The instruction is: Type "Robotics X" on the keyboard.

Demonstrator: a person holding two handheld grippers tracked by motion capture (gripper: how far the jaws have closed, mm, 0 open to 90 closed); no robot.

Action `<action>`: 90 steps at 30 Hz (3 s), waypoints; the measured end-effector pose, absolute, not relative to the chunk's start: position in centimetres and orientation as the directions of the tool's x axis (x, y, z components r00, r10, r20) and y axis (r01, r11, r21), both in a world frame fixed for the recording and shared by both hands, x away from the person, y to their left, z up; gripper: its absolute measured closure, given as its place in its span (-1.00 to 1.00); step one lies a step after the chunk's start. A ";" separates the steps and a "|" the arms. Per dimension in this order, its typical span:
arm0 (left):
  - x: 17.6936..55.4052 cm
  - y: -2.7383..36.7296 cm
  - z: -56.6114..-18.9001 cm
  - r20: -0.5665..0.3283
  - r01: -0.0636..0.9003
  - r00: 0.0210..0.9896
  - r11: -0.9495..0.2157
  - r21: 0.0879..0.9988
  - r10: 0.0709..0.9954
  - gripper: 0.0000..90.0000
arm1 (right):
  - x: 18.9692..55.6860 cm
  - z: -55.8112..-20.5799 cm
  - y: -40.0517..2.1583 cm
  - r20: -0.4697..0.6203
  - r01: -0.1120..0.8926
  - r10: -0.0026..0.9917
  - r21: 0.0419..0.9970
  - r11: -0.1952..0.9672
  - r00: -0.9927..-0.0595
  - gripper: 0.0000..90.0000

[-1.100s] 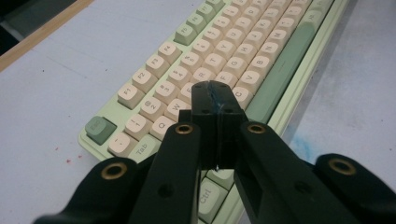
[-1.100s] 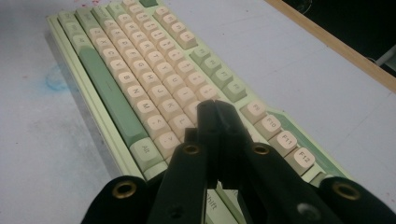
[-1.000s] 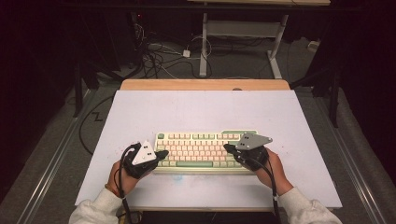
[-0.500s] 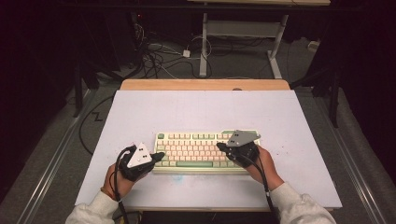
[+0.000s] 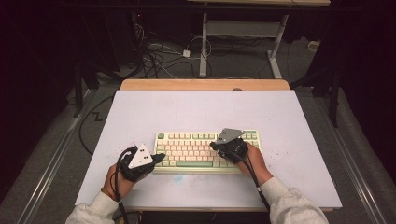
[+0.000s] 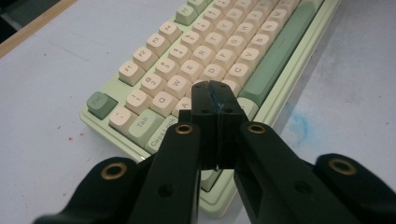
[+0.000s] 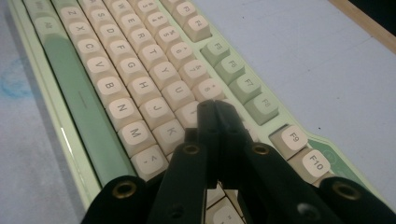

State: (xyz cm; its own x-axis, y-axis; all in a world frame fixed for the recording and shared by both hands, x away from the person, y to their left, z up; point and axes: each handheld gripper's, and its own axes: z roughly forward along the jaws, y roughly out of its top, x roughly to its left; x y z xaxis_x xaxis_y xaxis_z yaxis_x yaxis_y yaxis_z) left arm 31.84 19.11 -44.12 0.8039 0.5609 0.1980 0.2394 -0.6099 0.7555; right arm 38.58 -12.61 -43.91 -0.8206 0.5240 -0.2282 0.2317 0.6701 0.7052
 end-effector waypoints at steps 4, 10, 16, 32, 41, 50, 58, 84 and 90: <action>31.9 19.0 -44.2 0.198 0.238 0.806 -0.612 0.754 0.557 0.94 | 38.9 -44.3 -12.3 -0.231 0.236 0.521 0.694 0.680 -0.822 1.00; 31.9 19.0 -44.1 0.196 0.237 0.808 -0.610 0.756 0.556 0.94 | 39.3 -44.7 -11.9 -0.232 0.246 0.522 0.681 0.690 -0.820 1.00; 31.9 19.1 -44.2 0.195 0.236 0.810 -0.612 0.755 0.553 0.94 | 39.3 -44.8 -11.7 -0.235 0.246 0.524 0.681 0.689 -0.819 1.00; 31.9 19.0 -44.2 0.191 0.240 0.810 -0.611 0.754 0.555 0.94 | 38.5 -43.9 -12.3 -0.230 0.230 0.531 0.713 0.662 -0.815 1.00; 32.0 19.0 -44.3 0.185 0.246 0.810 -0.608 0.755 0.557 0.94 | 37.9 -43.1 -13.1 -0.222 0.217 0.543 0.747 0.629 -0.810 1.00; 32.1 19.1 -44.0 0.202 0.236 0.802 -0.609 0.757 0.562 0.94 | 37.3 -42.7 -13.6 -0.218 0.208 0.547 0.764 0.611 -0.808 1.00; 32.0 19.2 -44.0 0.205 0.233 0.801 -0.609 0.758 0.562 0.94 | 36.7 -42.2 -14.2 -0.216 0.203 0.552 0.775 0.599 -0.806 1.00; 31.9 19.1 -43.9 0.207 0.231 0.799 -0.606 0.761 0.564 0.94 | 35.1 -41.0 -16.5 -0.228 0.174 0.565 0.804 0.569 -0.793 1.00; 31.9 19.1 -43.8 0.208 0.229 0.799 -0.606 0.762 0.563 0.94 | 34.6 -41.0 -17.1 -0.229 0.176 0.567 0.803 0.569 -0.791 1.00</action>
